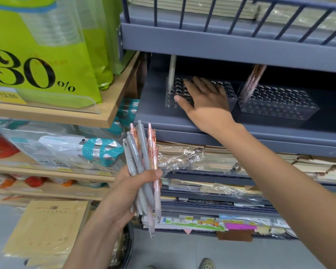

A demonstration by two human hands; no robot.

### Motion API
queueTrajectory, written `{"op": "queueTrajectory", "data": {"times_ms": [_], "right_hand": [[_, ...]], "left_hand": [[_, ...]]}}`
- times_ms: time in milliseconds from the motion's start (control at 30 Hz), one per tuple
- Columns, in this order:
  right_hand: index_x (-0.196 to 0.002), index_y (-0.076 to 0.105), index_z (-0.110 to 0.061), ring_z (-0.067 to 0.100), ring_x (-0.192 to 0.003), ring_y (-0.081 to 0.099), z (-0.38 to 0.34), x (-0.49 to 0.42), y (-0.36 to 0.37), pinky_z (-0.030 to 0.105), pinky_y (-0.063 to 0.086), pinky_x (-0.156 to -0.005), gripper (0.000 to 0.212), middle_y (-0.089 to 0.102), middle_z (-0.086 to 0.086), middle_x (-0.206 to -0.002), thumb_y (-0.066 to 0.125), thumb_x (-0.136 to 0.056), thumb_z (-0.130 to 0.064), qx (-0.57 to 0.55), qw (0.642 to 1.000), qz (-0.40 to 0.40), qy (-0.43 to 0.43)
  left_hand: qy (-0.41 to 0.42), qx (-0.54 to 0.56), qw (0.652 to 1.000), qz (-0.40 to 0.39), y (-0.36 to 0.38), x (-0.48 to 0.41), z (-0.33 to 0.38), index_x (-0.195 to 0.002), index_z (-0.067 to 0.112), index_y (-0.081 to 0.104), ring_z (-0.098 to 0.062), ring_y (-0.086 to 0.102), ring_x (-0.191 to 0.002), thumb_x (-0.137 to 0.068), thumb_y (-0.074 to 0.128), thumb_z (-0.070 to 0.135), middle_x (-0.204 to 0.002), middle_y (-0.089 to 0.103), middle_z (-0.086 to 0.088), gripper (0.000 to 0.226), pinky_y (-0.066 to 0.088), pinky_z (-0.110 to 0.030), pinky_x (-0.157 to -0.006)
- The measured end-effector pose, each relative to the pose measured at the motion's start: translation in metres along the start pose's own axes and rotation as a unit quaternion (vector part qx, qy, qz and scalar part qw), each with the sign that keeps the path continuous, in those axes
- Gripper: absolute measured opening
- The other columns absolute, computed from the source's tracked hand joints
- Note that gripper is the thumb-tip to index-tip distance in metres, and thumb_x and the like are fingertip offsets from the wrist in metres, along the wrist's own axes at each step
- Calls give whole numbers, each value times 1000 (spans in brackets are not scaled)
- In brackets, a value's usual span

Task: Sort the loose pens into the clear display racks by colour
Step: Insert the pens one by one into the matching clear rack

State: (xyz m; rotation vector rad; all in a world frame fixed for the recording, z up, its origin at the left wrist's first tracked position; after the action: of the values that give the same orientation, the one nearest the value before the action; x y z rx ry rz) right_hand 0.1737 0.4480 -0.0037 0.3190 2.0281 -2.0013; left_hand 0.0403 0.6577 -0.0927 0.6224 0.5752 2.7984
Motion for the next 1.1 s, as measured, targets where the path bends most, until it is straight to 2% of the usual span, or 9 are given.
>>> {"op": "queueTrajectory", "data": {"times_ms": [167,233,267,333,400,500,567,900,1100], "right_hand": [[-152,28,-22,21,-149,18,3,12,-14,42,4,-121,68,28,7,-159,28,-97,-62,2,1000,-13,-8],[-148,37,-16,23,-145,26,-4,21,-30,41,10,-121,63,37,9,-154,36,-99,-56,-59,998,24,-13],[-139,50,-14,24,-136,40,-9,30,-42,40,23,-117,55,51,9,-143,42,-99,-51,-106,992,70,-17],[-103,70,-19,13,-94,63,-17,52,-61,32,47,-90,32,72,-2,-98,53,-96,-45,-235,963,129,-2],[-77,70,-23,5,-65,63,-24,70,-60,25,51,-67,25,71,-9,-69,62,-90,-44,-379,924,18,38],[-80,72,-20,6,-59,64,-36,93,-41,27,51,-58,22,73,0,-72,74,-82,-42,-457,863,-212,38],[-87,71,-13,10,-61,65,-35,99,-35,35,51,-60,25,73,7,-75,78,-80,-36,-489,833,-256,49],[-97,62,-1,20,-64,68,-3,114,-25,31,60,-66,28,72,14,-75,80,-77,-7,-615,726,-286,116],[-92,62,-6,13,-57,66,17,121,-26,23,55,-56,25,71,7,-67,81,-77,-9,-636,715,-253,141]], "left_hand": [[13,-5,1000,-2,4,2,2,-93,12,65,-22,64,-66,-56,85,13,-77,65,-10,42,51,-35,-60],[18,-8,1000,-4,7,2,2,-87,15,66,-23,63,-65,-56,86,12,-75,63,-9,37,52,-34,-59],[19,-10,1000,-6,8,2,2,-84,16,68,-23,62,-65,-56,86,12,-75,62,-10,34,52,-34,-59],[22,-13,1000,-11,10,2,2,-78,19,71,-23,61,-65,-57,86,12,-76,61,-11,27,52,-34,-59],[25,-16,999,-21,14,2,2,-74,22,74,-22,62,-65,-55,88,13,-77,62,-12,26,53,-33,-58],[30,-15,999,-41,23,1,3,-73,21,75,-21,62,-61,-54,88,12,-73,63,-11,25,53,-30,-54],[29,-17,998,-58,31,0,2,-70,21,74,-21,62,-57,-59,84,7,-66,63,-11,20,52,-29,-51],[20,-31,997,-65,63,-7,-13,-76,17,76,-18,64,-57,-62,80,5,-65,66,-8,19,53,-27,-51],[17,-45,996,-77,88,-14,-19,-83,16,79,-18,68,-62,-62,82,8,-72,71,-8,23,55,-27,-56]]}}
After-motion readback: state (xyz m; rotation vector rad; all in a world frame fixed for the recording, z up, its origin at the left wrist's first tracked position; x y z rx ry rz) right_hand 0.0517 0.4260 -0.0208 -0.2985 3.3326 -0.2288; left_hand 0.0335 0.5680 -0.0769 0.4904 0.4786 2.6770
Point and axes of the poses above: each hand's wrist, its own x-axis away from the middle knuckle, its own y-axis out of the palm, z = x × y, the point moved 5 cm from there along -x, towards the middle knuckle
